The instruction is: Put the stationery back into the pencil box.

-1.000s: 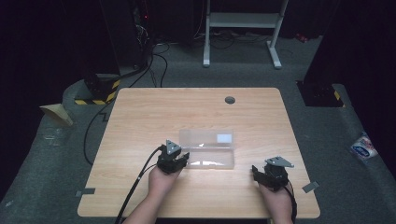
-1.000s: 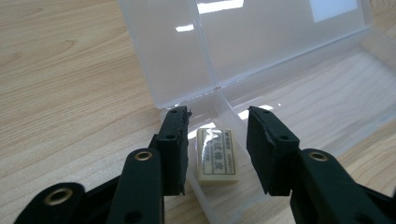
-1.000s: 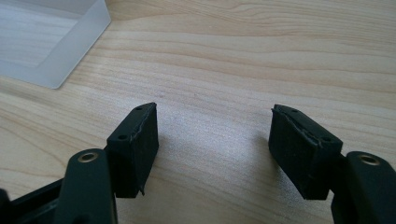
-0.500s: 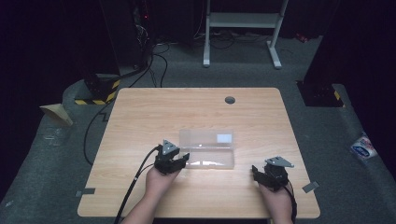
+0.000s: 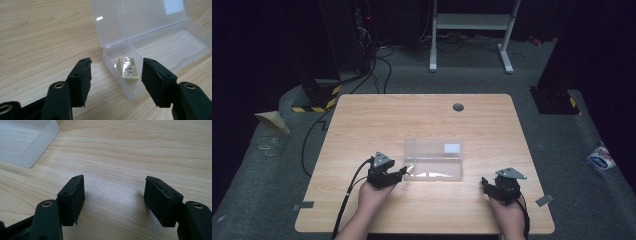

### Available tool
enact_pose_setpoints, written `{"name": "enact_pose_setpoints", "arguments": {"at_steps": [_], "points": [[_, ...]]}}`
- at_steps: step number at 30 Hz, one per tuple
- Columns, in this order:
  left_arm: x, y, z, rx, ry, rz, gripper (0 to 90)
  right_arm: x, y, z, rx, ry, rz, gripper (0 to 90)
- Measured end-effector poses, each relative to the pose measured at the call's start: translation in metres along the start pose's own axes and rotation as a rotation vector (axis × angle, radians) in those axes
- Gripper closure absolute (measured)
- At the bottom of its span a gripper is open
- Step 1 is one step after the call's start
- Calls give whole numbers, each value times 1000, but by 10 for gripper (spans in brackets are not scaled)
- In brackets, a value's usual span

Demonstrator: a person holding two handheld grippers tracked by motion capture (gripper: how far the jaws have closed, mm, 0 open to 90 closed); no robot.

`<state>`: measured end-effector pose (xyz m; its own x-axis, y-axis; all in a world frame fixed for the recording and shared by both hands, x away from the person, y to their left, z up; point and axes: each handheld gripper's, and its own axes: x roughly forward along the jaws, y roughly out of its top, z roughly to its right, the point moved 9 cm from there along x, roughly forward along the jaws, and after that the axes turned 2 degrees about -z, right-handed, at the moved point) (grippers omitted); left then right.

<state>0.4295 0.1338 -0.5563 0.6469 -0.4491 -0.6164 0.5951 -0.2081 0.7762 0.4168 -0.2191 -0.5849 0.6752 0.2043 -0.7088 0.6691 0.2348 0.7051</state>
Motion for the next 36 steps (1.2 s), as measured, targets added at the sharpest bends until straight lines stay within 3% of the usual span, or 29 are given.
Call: {"name": "enact_pose_setpoints", "arguments": {"at_steps": [6,8,9,12,16,17,18,20,21,25,30,36], "points": [[-12,-16,-21,-3,16,-10,380,0,0,0,0,-1,0,327],[-14,-21,-25,0,20,-24,355,0,0,0,0,0,0,327],[-17,-32,-32,-6,39,-56,339,0,0,0,1,0,-2,328],[-26,-47,-44,4,65,-90,319,0,0,0,1,-1,0,328],[-37,-57,-54,5,83,-94,278,0,0,0,1,0,-1,327],[-42,-60,-58,13,87,-99,278,0,0,0,1,0,-2,327],[-50,-68,-64,48,117,-116,244,0,0,0,1,-1,0,327],[-53,-72,-66,70,134,-125,209,0,0,0,-1,-1,0,327],[-60,-79,-70,65,139,-119,139,0,0,0,1,-1,0,327],[-70,-87,-72,23,187,-96,164,0,0,0,3,0,0,327],[-68,-87,-67,42,149,-102,145,0,0,0,3,6,2,326],[-68,-87,-67,50,142,-104,149,0,0,0,4,5,1,326]]}}
